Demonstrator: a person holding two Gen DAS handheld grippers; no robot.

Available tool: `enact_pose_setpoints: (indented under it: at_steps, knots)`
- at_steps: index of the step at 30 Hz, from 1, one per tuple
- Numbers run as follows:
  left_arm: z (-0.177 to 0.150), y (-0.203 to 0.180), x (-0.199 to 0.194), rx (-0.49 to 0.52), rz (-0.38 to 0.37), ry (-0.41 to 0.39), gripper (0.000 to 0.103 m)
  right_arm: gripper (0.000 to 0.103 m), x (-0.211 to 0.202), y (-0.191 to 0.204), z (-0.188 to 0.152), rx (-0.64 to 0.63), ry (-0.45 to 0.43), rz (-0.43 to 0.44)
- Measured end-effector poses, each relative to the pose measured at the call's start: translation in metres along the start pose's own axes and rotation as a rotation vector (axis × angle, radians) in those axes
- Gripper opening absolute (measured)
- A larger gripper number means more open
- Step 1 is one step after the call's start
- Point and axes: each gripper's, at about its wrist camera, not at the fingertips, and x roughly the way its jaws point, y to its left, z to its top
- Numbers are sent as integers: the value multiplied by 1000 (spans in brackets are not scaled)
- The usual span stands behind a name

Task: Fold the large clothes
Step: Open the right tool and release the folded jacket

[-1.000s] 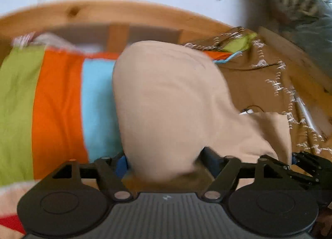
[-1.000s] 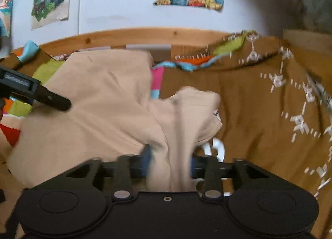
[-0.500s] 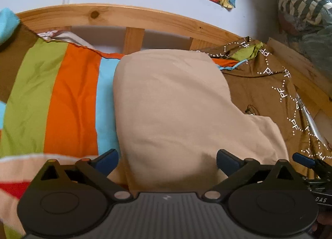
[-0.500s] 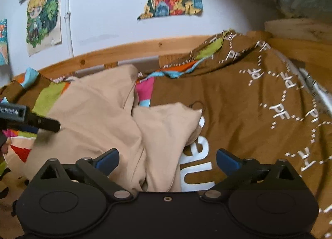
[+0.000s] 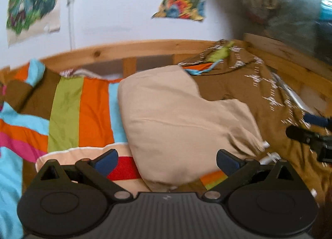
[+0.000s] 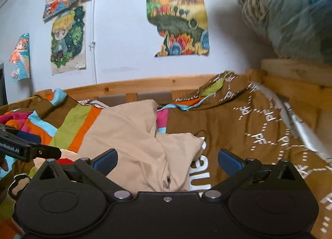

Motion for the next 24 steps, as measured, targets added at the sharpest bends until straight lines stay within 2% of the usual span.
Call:
enact_pose_setpoints:
  at_steps: [3,6,11,13,19,24]
  knots:
    - [-11,-11,-23,18,4,-36,102,102,-28,2,-5,8,-23,-18]
    - [-25,-17,-41,-6,6,-62,102,102,-48,4,-9,36,-35,-35]
    - [-47,-18,-60,-94,-1,-46,102,102,-76,16,-20,33,-18,-15]
    - [-51,-17,-61,-96,1,-32,102,102,-85,21,-25,26,-21,-20]
    - [-60,-18,-64,-107,19,-43,102,102,-92,28,-31,-14,-37,-41]
    - [-61,-16,-62,-122,23,-35,102,102,-86,20,-35,20,-23,-68]
